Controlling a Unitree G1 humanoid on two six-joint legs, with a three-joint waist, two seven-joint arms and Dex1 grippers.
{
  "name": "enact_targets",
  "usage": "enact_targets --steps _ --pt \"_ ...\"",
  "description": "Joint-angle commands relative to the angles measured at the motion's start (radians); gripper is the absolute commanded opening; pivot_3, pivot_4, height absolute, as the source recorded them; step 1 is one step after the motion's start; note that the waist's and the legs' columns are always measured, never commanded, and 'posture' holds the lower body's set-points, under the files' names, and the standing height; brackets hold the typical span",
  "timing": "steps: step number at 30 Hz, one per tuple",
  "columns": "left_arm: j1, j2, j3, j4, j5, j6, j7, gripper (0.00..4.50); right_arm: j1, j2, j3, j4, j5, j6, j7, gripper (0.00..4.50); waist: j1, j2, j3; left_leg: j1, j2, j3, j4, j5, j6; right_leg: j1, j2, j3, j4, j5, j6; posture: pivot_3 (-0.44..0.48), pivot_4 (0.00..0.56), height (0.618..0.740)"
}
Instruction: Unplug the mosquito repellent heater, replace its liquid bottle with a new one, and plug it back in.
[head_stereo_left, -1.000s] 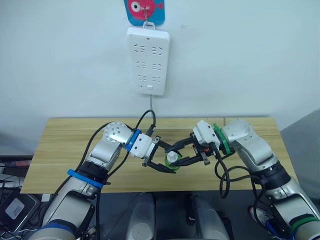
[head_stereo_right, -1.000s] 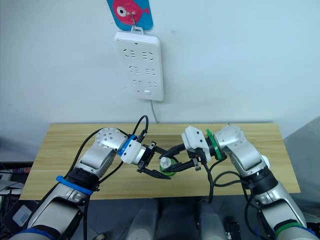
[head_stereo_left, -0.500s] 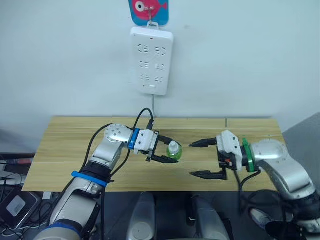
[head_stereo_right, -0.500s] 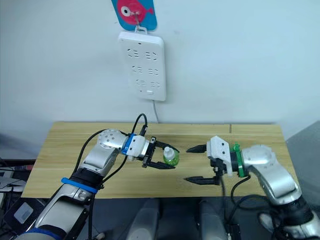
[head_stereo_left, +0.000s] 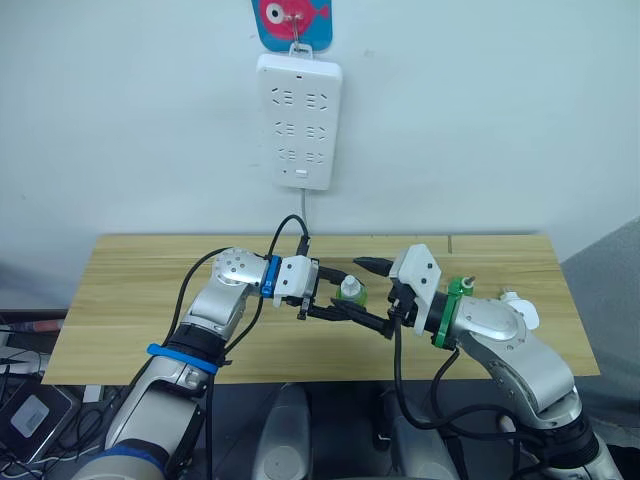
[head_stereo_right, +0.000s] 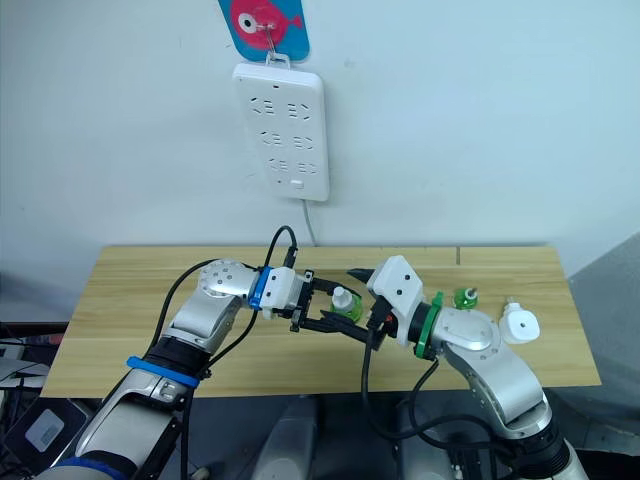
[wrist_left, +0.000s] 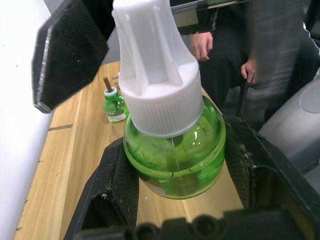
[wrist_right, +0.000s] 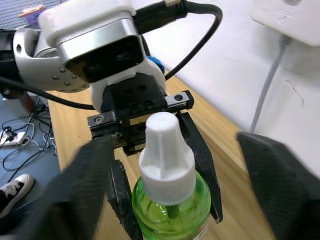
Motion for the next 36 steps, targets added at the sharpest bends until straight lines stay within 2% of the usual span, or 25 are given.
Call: enact_targets --steps 1,5,12,16,21,25,29,33,36 --pt "-0.011 -0.008 0.014 -0.020 -0.005 0.001 -0.007 2.24 -0.007 0.002 -0.001 -0.044 0.017 -0.007 -0.006 2.47 -0.001 0.000 0.000 0.000 0.000 0.000 0.000 0.000 0.000 0.000 0.000 0.000 0.000 0.000 0.000 0.272 0.255 0.740" --pt "-0.008 -0.011 0.012 -0.020 -0.002 -0.003 -0.007 2.24 -0.010 -0.021 0.007 -0.048 0.019 0.002 0.013 1.09 -0.002 0.000 0.000 0.000 0.000 0.000 0.000 0.000 0.000 0.000 0.000 0.000 0.000 0.000 0.000 0.271 0.253 0.740" --pt "-0.001 -0.011 0.013 -0.029 0.000 -0.006 -0.008 2.24 -0.044 -0.037 0.001 -0.028 0.064 0.007 0.060 1.06 -0.002 0.000 0.000 0.000 0.000 0.000 0.000 0.000 0.000 0.000 0.000 0.000 0.000 0.000 0.000 0.276 0.258 0.740" --pt "0.005 -0.001 0.006 -0.039 -0.004 -0.008 -0.036 2.24 -0.133 -0.100 0.002 0.088 0.116 -0.107 0.285 1.06 -0.002 0.000 0.000 0.000 0.000 0.000 0.000 0.000 0.000 0.000 0.000 0.000 0.000 0.000 0.000 0.277 0.264 0.740" --pt "0.043 0.029 -0.010 -0.105 -0.019 0.001 -0.100 2.24 -0.303 -0.152 0.059 0.372 0.108 -0.318 0.643 1.06 -0.002 0.000 0.000 0.001 0.000 0.001 0.000 0.000 0.000 0.000 0.000 0.000 0.000 0.000 0.000 0.316 0.278 0.740" --pt "0.078 0.066 -0.015 -0.170 -0.031 0.022 -0.131 2.24 -0.437 -0.087 0.087 0.560 0.104 -0.383 0.769 1.06 -0.005 0.000 0.000 0.001 0.001 0.000 -0.001 0.000 0.000 0.000 0.001 -0.001 0.001 0.001 -0.001 0.359 0.297 0.740" --pt "0.099 0.096 -0.012 -0.211 -0.040 0.048 -0.129 2.24 -0.472 -0.085 0.102 0.645 0.071 -0.462 0.851 1.06 0.008 0.000 0.000 0.001 0.002 -0.001 -0.001 0.000 0.000 0.000 0.001 -0.002 0.001 0.001 -0.001 0.376 0.304 0.740" --pt "0.091 0.086 -0.008 -0.190 -0.027 0.041 -0.114 2.24 -0.461 -0.116 0.072 0.647 0.086 -0.451 0.861 2.42 0.032 0.000 0.000 0.000 0.001 -0.001 -0.001 0.000 0.000 0.000 0.001 -0.002 0.000 0.001 -0.001 0.368 0.307 0.740" --pt "0.080 0.068 -0.006 -0.169 -0.020 0.035 -0.101 2.24 -0.412 -0.187 0.030 0.607 0.091 -0.445 0.862 3.38 0.043 0.000 0.000 0.000 0.001 -0.001 0.000 0.000 0.000 0.000 0.001 -0.002 0.000 0.000 -0.001 0.359 0.303 0.740"
